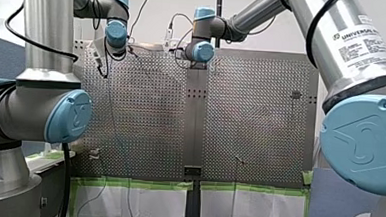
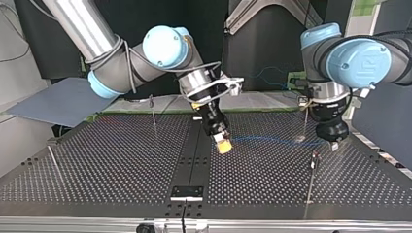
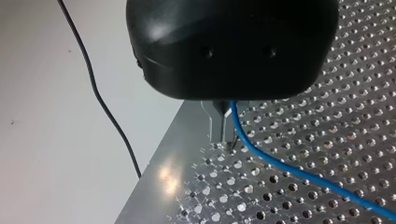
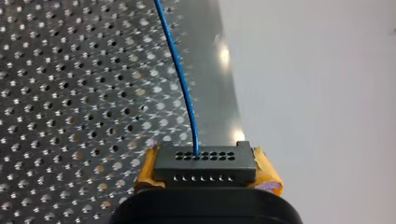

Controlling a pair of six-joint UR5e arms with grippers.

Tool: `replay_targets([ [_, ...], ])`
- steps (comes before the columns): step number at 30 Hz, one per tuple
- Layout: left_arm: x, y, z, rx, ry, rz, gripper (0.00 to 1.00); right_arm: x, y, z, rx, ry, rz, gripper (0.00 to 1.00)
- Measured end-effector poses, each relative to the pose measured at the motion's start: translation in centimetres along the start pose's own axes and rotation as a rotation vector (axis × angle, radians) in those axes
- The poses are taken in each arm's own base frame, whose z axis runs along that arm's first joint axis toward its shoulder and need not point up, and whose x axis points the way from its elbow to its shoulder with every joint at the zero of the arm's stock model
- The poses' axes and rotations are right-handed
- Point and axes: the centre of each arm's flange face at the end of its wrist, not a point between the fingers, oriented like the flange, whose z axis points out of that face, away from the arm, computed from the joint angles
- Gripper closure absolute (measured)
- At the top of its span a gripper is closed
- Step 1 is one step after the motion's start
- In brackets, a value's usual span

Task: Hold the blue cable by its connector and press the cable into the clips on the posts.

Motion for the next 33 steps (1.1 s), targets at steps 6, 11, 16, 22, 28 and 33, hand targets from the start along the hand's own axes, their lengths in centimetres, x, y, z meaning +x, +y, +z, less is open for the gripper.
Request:
replay_targets([
  [6,-0.2,0.2,0.5,0.008,-0.009,-0.012,1.00,-0.4,0.2,0.1,-0.004,-0.005,0.000,1.00],
  [11,-0.3,0.4,0.9,0.015,-0.014,-0.021,1.00,-0.4,0.7,0.2,-0.010,-0.005,-0.002,1.00],
  [16,0.3,0.9,1.8,0.012,-0.004,-0.019,1.00,-0.4,1.1,0.2,-0.017,-0.004,-0.003,1.00],
  [22,0.5,1.5,2.4,0.004,-0.003,-0.018,1.00,-0.4,1.6,0.3,-0.024,-0.005,-0.005,1.00],
  [28,0.2,1.9,2.9,0.010,-0.010,-0.024,1.00,-0.6,1.9,0.4,-0.027,-0.006,-0.005,1.00],
  [33,0.1,2.2,3.2,0.013,-0.012,-0.028,1.00,-0.6,1.8,0.4,-0.025,-0.007,-0.007,1.00],
])
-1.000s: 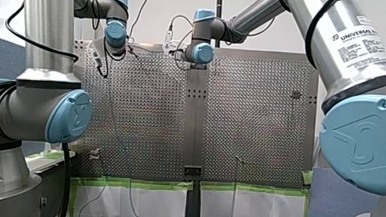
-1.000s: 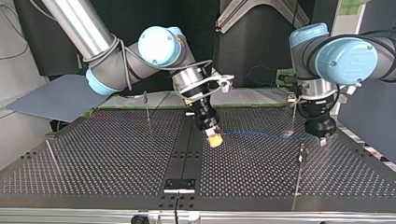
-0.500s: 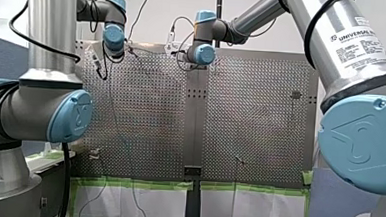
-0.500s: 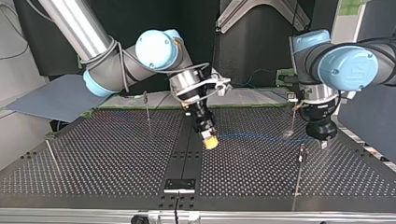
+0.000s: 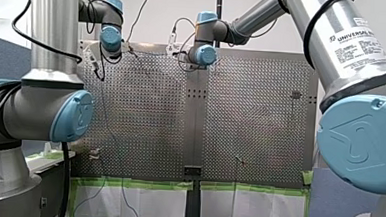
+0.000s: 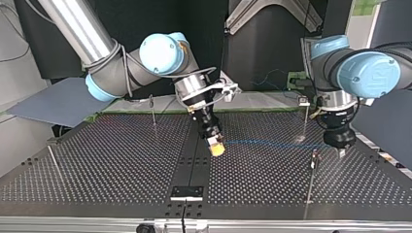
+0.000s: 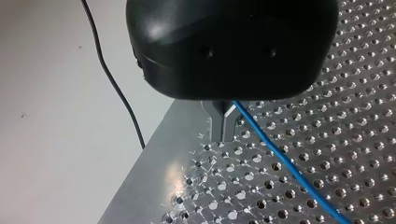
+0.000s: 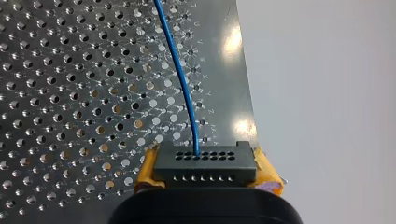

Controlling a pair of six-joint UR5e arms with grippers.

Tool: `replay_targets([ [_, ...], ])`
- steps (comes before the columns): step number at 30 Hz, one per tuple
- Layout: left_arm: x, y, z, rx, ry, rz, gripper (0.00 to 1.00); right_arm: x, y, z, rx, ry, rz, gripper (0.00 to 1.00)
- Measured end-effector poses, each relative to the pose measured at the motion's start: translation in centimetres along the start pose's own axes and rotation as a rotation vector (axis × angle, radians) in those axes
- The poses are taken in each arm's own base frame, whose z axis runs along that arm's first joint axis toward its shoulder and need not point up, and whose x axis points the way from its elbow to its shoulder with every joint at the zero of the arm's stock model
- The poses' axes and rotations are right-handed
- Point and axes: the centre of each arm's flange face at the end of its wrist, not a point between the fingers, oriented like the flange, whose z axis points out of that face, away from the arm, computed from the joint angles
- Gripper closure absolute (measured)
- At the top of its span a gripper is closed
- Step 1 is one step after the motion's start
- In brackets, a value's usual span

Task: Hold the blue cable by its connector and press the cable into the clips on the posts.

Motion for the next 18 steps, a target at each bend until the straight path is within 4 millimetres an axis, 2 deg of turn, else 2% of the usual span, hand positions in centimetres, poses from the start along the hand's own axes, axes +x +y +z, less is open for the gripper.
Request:
replay_targets([
  [10,-0.3,0.4,0.3,-0.002,-0.003,-0.001,1.00,0.0,-0.8,-0.1,0.020,0.000,-0.005,1.00],
  [18,-1.1,0.5,0.8,-0.002,-0.019,-0.004,1.00,0.0,-0.4,0.0,0.019,0.001,-0.002,1.00],
])
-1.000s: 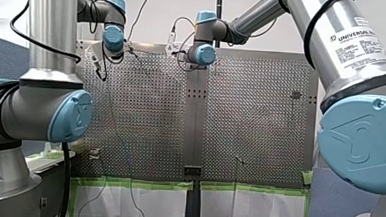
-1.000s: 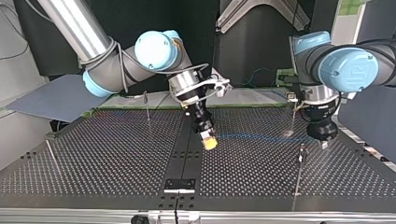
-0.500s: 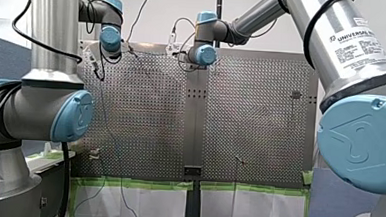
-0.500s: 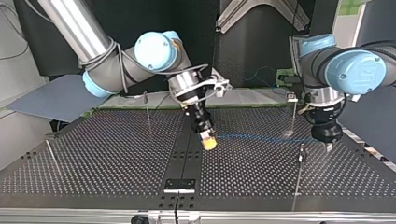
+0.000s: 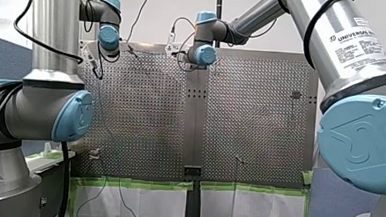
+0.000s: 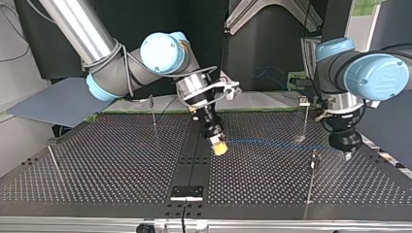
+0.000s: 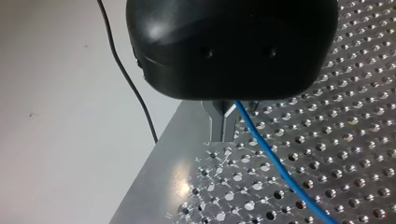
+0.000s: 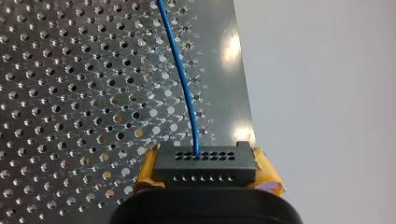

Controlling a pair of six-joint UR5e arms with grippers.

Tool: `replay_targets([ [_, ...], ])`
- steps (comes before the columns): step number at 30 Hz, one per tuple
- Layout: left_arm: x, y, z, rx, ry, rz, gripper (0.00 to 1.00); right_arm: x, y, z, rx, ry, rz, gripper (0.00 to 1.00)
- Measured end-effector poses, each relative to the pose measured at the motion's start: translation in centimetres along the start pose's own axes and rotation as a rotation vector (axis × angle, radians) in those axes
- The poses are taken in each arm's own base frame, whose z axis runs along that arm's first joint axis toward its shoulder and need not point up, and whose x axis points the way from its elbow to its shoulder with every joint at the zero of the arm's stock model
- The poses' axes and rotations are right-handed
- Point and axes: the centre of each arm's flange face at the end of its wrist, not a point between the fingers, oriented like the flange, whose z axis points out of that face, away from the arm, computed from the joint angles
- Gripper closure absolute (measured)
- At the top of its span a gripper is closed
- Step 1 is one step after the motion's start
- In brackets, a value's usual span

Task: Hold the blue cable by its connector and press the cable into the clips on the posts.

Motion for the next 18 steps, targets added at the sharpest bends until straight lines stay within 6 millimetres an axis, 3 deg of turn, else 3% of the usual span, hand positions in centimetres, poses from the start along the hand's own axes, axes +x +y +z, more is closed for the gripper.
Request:
replay_targets([
  [18,-0.67,0.10,0.65,0.026,-0.009,-0.007,1.00,0.08,1.03,0.15,-0.016,0.002,-0.001,1.00],
])
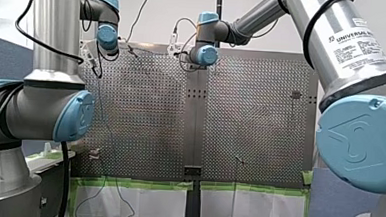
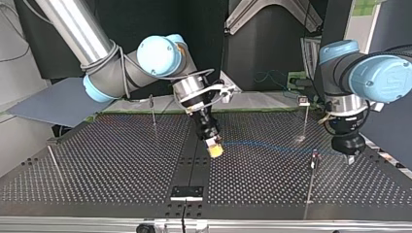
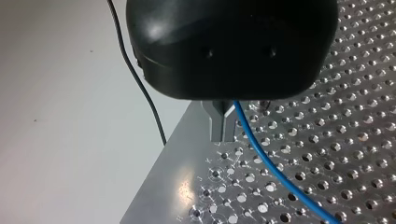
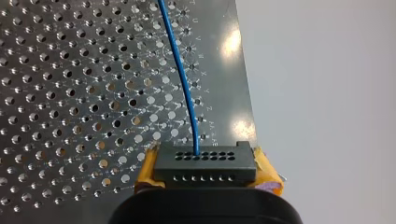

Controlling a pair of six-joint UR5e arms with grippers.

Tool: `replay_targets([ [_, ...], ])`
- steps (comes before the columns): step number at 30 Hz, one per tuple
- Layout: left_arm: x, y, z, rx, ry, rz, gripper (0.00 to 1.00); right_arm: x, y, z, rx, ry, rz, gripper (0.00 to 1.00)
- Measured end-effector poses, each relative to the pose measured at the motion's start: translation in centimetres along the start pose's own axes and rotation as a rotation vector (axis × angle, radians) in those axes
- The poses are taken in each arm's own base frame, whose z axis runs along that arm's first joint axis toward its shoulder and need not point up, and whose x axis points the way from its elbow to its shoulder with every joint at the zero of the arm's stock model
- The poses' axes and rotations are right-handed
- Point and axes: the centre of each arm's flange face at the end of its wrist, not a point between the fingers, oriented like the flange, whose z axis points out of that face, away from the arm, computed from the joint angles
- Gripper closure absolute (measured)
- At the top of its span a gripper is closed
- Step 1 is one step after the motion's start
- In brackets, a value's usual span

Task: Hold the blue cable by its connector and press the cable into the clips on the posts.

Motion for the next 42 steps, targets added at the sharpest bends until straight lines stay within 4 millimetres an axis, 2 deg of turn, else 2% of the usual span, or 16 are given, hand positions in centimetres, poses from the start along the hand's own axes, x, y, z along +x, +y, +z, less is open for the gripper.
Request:
replay_targets([
  [5,0.1,-0.1,0.4,0.021,-0.002,-0.014,1.00,0.0,0.1,0.0,-0.003,0.000,0.000,1.00],
  [13,1.5,0.2,1.7,0.035,0.027,-0.017,1.00,0.0,0.5,0.1,-0.009,0.000,0.000,1.00],
  [33,0.7,-0.2,2.4,0.057,0.011,-0.033,1.00,0.0,1.5,0.2,-0.026,0.001,-0.003,1.00],
  [42,1.6,-0.5,3.9,0.054,0.038,-0.021,1.00,0.0,2.3,0.3,-0.050,0.003,-0.005,1.00],
])
